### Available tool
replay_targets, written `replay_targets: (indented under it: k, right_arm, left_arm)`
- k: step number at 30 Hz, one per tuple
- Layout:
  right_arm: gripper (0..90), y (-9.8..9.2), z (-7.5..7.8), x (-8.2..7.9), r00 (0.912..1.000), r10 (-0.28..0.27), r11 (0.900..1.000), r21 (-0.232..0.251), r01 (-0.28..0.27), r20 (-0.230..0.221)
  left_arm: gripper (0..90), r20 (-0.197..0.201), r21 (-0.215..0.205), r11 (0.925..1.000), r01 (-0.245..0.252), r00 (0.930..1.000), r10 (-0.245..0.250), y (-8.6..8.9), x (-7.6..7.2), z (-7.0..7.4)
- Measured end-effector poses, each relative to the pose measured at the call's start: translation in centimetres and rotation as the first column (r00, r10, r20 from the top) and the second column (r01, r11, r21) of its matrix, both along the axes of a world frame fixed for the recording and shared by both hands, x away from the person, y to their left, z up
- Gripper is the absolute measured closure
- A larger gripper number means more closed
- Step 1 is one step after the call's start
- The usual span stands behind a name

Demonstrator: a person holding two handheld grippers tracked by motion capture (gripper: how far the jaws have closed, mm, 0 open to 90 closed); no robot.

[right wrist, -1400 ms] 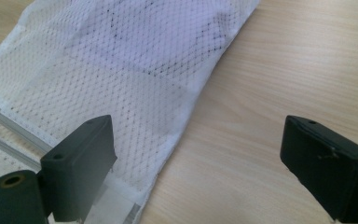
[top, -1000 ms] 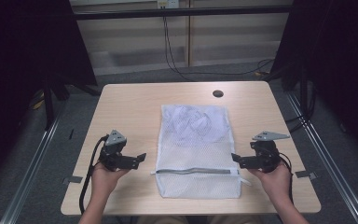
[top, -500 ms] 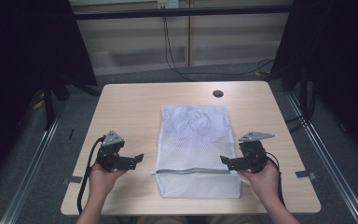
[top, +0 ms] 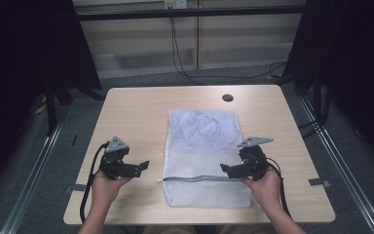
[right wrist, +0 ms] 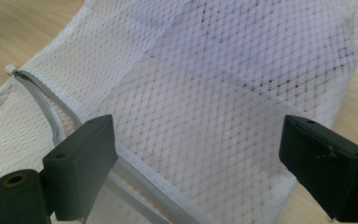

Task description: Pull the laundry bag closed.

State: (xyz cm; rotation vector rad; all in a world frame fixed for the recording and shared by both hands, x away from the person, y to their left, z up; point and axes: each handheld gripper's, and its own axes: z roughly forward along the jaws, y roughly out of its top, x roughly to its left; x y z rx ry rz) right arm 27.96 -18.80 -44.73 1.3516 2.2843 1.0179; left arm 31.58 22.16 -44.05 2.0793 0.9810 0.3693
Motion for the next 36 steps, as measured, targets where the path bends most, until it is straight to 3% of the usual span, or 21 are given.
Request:
replay_targets:
  k: [3, 6, 36]
  right_arm:
    - [10.7, 0.6, 0.0, 0.1, 1.0, 0.008, 1.0, -0.001, -0.008, -0.004]
    - [10.7, 1.1, -0.1, 0.2, 0.9998, 0.019, 1.0, -0.001, -0.019, -0.006]
    - [15.4, 6.3, -0.3, 1.1, 0.994, 0.1, 0.995, 0.022, -0.099, -0.045]
  left_arm:
    - [7.7, -0.002, -0.016, 0.9998, -0.014, 0.9999, 0.014, 0.0, -0.1, 0.0]
    - [7.7, -0.003, -0.002, 1.0, -0.005, 1.0, 0.005, 0.3, 0.0, 0.1]
    - [8.0, -0.012, -0.015, 0.9999, -0.009, 0.9999, 0.009, 0.5, -0.1, 0.0]
